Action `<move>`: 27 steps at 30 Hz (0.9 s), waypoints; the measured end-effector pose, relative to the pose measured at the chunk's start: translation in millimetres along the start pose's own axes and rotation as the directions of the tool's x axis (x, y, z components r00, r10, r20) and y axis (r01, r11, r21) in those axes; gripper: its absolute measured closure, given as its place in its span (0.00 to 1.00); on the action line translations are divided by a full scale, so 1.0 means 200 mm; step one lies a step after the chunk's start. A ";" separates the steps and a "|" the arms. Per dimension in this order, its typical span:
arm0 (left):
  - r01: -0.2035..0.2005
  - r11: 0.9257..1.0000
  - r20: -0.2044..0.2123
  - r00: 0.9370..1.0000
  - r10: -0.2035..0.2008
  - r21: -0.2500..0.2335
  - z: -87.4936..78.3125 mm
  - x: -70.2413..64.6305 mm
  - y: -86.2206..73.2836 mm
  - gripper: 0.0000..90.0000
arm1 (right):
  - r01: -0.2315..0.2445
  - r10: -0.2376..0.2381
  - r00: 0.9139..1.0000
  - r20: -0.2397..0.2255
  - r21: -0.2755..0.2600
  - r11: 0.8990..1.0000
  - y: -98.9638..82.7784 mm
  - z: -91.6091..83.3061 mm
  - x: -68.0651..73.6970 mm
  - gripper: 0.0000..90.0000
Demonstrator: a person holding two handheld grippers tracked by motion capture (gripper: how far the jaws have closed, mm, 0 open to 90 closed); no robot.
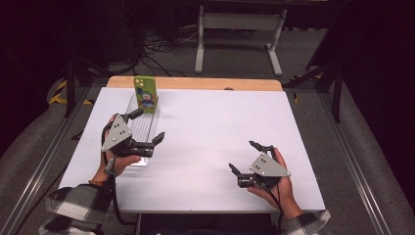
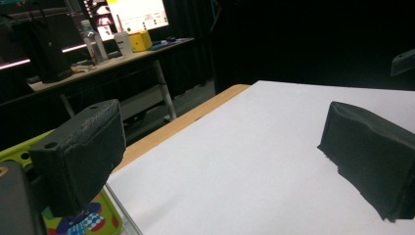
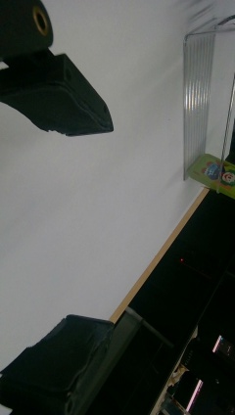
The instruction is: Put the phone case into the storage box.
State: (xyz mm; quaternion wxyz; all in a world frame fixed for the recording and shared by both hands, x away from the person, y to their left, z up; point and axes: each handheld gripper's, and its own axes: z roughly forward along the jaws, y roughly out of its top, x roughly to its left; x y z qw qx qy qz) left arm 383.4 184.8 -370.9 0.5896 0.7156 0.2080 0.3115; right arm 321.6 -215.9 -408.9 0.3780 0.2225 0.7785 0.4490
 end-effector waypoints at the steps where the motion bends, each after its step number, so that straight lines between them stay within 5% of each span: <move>1: -0.006 1.000 0.003 1.000 0.006 0.006 0.00 0.00 0.00 0.04 | -0.001 0.001 1.000 0.000 0.000 1.000 0.00 0.00 0.00 0.10; 27: 0.010 0.999 0.025 1.000 -0.009 -0.041 -0.04 -0.14 0.02 0.09 | 0.002 -0.002 1.000 -0.007 -0.013 1.000 0.01 -0.04 0.01 0.10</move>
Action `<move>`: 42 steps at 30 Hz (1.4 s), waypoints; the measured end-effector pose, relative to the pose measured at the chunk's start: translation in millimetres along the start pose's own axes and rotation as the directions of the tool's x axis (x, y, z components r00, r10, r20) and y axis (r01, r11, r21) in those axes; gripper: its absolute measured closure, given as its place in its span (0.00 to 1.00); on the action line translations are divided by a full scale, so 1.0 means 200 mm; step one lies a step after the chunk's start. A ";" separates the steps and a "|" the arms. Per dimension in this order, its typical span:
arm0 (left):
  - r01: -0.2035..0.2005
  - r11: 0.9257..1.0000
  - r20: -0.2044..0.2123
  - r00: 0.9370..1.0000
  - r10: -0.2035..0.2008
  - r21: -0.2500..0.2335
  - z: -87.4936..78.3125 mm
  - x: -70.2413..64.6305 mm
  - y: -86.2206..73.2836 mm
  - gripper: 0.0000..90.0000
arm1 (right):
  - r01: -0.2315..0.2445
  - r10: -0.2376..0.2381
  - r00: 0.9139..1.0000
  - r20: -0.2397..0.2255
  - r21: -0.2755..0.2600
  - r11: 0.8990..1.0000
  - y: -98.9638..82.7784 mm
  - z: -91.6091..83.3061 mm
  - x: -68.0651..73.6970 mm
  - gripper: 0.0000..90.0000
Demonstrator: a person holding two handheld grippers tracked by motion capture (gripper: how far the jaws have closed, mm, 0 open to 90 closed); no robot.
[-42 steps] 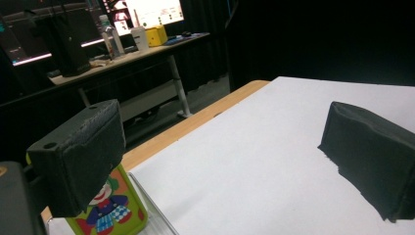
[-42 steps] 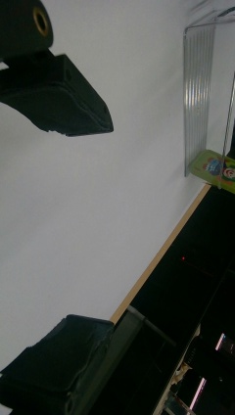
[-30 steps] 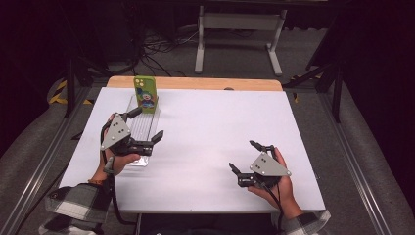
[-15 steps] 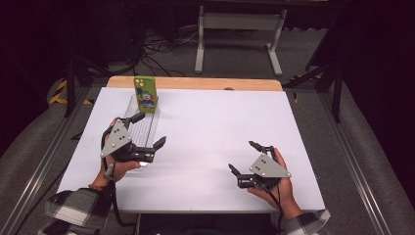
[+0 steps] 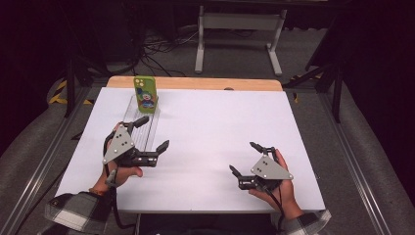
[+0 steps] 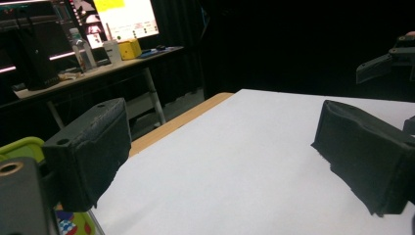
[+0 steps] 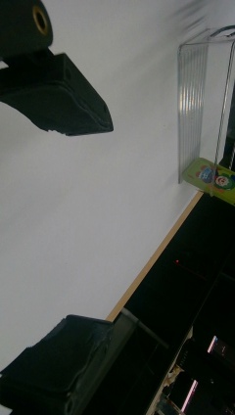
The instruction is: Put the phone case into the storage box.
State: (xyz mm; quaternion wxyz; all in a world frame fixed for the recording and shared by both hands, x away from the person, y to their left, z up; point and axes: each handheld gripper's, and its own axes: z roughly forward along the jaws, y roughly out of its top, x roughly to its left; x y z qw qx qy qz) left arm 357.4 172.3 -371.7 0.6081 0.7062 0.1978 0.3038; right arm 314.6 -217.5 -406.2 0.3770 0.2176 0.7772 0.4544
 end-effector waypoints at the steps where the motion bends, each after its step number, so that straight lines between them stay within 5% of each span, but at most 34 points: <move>1: 0.000 1.000 0.003 1.000 0.000 0.001 0.00 0.00 0.00 0.09 | -0.001 0.001 1.000 0.002 -0.003 1.000 0.00 0.00 0.00 0.10; 32: -0.047 0.997 0.047 0.998 0.044 0.058 -0.02 -0.15 -0.09 0.06 | -0.035 0.035 0.999 -0.007 0.007 0.999 -0.01 -0.04 0.02 0.09; 35: -0.034 0.996 0.058 0.998 0.030 0.077 -0.01 -0.16 -0.14 0.06 | -0.026 0.026 1.000 -0.009 0.013 1.000 -0.02 -0.03 0.03 0.09; 39: -0.078 0.991 0.050 0.996 0.073 0.112 -0.01 -0.19 -0.18 0.06 | -0.026 0.026 1.000 -0.011 0.016 1.000 -0.02 -0.03 0.03 0.09; 42: -0.061 0.991 0.053 0.997 0.055 0.123 -0.01 -0.20 -0.21 0.06 | -0.019 0.020 1.000 -0.013 0.019 1.000 -0.03 -0.03 0.04 0.09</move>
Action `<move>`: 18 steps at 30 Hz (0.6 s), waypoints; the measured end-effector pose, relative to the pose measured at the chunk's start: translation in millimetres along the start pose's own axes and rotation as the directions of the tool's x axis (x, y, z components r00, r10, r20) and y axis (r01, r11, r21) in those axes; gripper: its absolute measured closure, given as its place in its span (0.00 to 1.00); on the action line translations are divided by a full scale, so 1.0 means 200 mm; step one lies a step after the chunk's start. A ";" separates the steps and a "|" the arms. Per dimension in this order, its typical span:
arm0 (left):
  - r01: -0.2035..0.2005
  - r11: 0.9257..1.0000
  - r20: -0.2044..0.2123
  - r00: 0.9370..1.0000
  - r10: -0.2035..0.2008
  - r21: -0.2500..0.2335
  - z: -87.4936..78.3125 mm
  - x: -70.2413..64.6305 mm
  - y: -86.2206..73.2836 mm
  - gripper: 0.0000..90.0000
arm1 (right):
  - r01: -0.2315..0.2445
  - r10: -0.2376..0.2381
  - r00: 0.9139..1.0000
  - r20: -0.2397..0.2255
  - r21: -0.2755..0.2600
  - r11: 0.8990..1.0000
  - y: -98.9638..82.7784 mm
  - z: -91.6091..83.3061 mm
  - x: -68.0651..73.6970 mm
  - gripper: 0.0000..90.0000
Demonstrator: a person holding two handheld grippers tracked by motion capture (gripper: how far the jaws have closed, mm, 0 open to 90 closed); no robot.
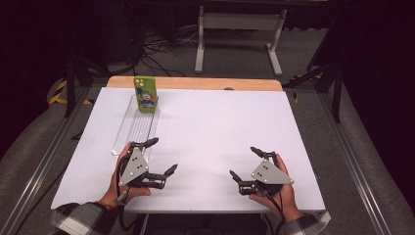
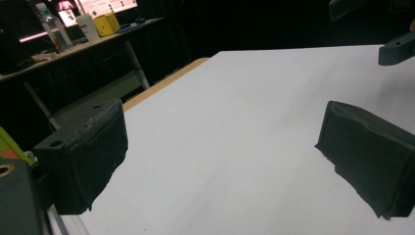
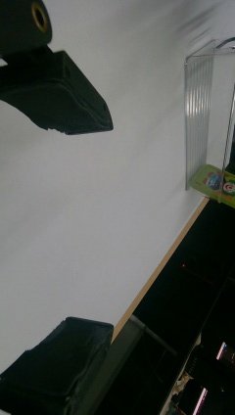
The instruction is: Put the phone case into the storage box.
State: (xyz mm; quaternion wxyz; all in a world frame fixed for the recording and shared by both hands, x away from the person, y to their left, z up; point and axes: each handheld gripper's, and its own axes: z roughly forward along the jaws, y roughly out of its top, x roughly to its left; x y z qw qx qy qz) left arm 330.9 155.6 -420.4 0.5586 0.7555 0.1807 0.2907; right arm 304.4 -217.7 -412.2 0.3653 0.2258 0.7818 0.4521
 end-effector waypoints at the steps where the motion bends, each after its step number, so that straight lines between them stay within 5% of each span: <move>1: -0.001 1.000 0.003 1.000 0.001 0.006 0.00 0.00 -0.01 0.06 | 0.004 -0.004 1.000 -0.005 0.001 1.000 0.00 0.00 0.00 0.08; 11: 0.046 0.998 -0.009 0.999 -0.046 0.039 -0.05 0.03 -0.11 0.06 | 0.016 -0.016 1.000 -0.006 0.009 1.000 -0.02 0.00 0.01 0.08; 18: 0.036 0.999 -0.024 0.999 -0.036 0.034 -0.06 0.05 -0.11 0.06 | -0.002 0.002 1.000 0.002 0.005 1.000 -0.03 0.00 0.00 0.07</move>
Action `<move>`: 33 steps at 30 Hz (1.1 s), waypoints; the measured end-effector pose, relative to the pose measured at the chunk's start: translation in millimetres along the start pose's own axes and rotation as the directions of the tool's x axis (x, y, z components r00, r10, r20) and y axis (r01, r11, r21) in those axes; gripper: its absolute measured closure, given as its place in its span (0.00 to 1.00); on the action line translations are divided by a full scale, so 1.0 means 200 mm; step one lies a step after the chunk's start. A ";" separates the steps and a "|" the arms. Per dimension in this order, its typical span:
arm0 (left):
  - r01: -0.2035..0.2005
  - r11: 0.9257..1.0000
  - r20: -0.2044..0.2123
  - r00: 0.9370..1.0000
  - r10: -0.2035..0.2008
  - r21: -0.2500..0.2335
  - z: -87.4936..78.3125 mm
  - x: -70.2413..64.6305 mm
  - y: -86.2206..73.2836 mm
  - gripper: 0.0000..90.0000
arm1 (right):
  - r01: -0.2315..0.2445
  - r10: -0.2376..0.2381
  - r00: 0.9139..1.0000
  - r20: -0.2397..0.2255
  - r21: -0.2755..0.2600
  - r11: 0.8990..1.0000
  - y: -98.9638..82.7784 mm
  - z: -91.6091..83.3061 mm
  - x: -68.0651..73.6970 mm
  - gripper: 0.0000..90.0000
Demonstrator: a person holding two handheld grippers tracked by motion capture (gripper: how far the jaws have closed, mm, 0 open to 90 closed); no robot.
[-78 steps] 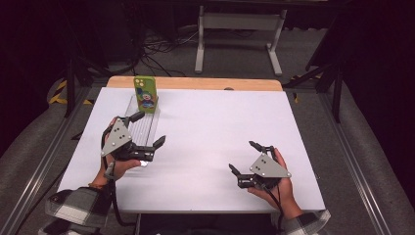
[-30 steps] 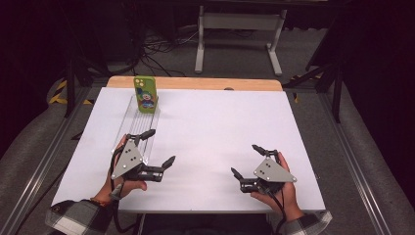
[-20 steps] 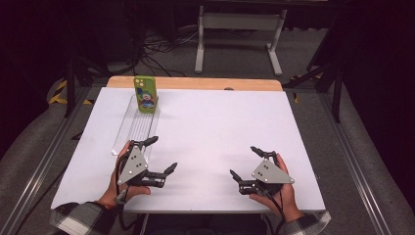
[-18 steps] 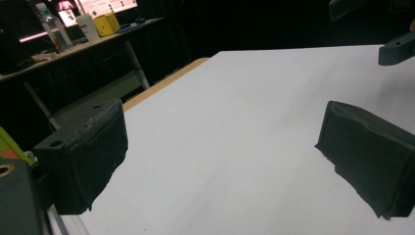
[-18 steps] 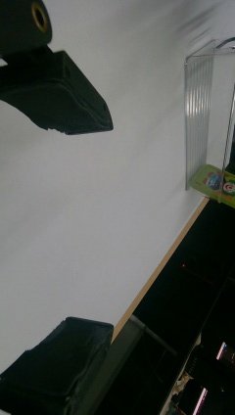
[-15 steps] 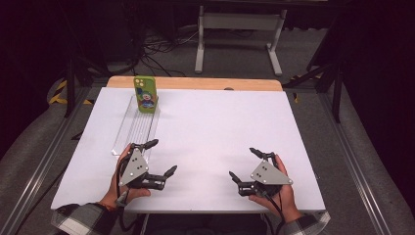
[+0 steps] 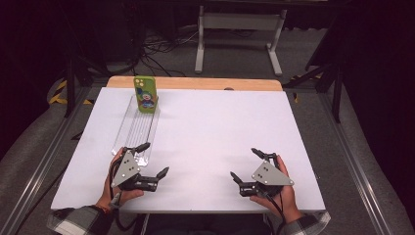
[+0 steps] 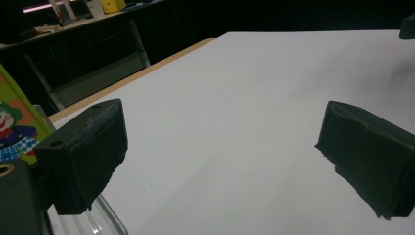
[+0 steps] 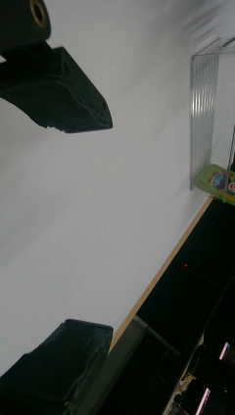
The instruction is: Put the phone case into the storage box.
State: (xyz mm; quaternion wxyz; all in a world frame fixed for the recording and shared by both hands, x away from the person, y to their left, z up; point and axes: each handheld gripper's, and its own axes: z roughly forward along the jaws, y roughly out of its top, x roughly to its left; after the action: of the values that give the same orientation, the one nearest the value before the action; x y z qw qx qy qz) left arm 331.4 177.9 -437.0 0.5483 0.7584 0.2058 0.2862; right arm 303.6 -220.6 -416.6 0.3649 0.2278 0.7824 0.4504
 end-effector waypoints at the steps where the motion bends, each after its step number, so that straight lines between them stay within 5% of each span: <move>1: -0.003 1.000 -0.002 1.000 0.003 0.002 0.00 0.00 0.00 0.06 | -0.001 0.001 1.000 -0.001 0.000 1.000 0.00 0.00 0.00 0.07; 33: -0.004 1.000 0.000 1.000 0.004 -0.017 -0.01 -0.02 0.01 0.06 | 0.026 -0.026 1.000 -0.011 0.030 0.999 -0.01 0.04 0.02 0.08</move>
State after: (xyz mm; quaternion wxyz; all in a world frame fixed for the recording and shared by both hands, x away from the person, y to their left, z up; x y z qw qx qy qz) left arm 327.5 177.3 -436.0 0.5541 0.7540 0.2019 0.2891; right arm 307.1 -215.6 -422.9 0.3630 0.2207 0.7939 0.4350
